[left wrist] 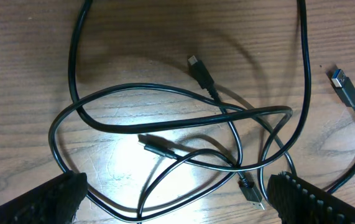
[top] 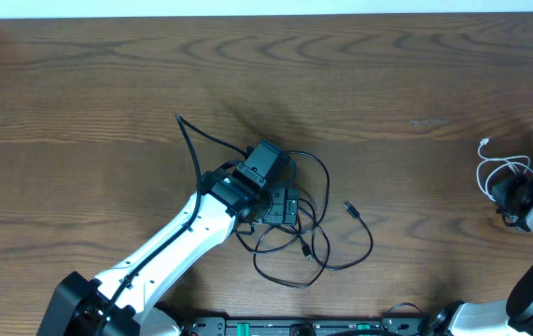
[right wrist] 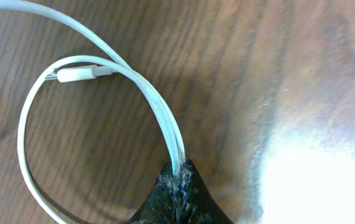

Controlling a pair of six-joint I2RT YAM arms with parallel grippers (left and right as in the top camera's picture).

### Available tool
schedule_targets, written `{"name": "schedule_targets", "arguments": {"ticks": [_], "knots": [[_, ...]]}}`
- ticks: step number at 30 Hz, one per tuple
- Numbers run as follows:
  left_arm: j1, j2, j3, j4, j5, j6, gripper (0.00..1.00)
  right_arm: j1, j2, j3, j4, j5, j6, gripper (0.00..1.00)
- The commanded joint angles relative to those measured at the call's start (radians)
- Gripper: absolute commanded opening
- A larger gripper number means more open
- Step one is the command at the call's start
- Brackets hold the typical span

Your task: Untangle cables

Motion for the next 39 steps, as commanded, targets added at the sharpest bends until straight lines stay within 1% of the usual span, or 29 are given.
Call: {"name": "schedule_targets", "arguments": {"ticks": [1,3,6,9,10,17,24,25,26,30,35,39], "knots": [[0.001,-0.003,0.015,-0.004,-0.013,0.009,0.98,-0.006,0.023,-0.037,-0.012,0.05,0.026,0.04],[0.001,-0.003,0.015,-0.003,-0.013,0.009,0.98,-0.006,0.023,-0.037,-0.012,0.045,0.026,0.07],[0.001,-0.003,0.015,-0.003,-0.013,0.009,0.98,-0.006,0.023,-0.037,-0.008,0.02,0.025,0.16],[0.001,-0.003,0.015,-0.003,-0.013,0.009,0.98,-0.006,0.021,-0.037,-0.008,0.006,0.025,0.43],[0.001,-0.003,0.015,-0.003,-0.013,0.009,0.98,-0.006,0.017,-0.037,-0.008,-0.003,0.024,0.45],[0.001,-0.003,0.015,-0.003,-0.013,0.009,0.98,-0.006,-0.073,-0.037,-0.024,-0.04,-0.021,0.49],[0.001,-0.003,0.015,-0.003,-0.013,0.009,0.98,-0.006,-0.192,-0.037,-0.093,-0.039,-0.047,0.53],[0.001,-0.003,0.015,-0.003,-0.013,0.009,0.98,-0.006,-0.206,-0.037,-0.102,-0.041,-0.047,0.54],[0.001,-0.003,0.015,-0.003,-0.013,0.009,0.98,-0.006,-0.219,-0.037,-0.109,-0.053,-0.047,0.58],[0.001,-0.003,0.015,-0.003,-0.013,0.009,0.98,-0.006,-0.238,-0.037,-0.114,-0.175,-0.047,0.62],[0.001,-0.003,0.015,-0.003,-0.013,0.009,0.98,0.01,-0.238,-0.037,-0.14,-0.351,-0.047,0.63],[0.001,-0.003,0.015,-0.003,-0.013,0.009,0.98,0.04,-0.238,-0.037,-0.139,-0.394,-0.063,0.63]]}}
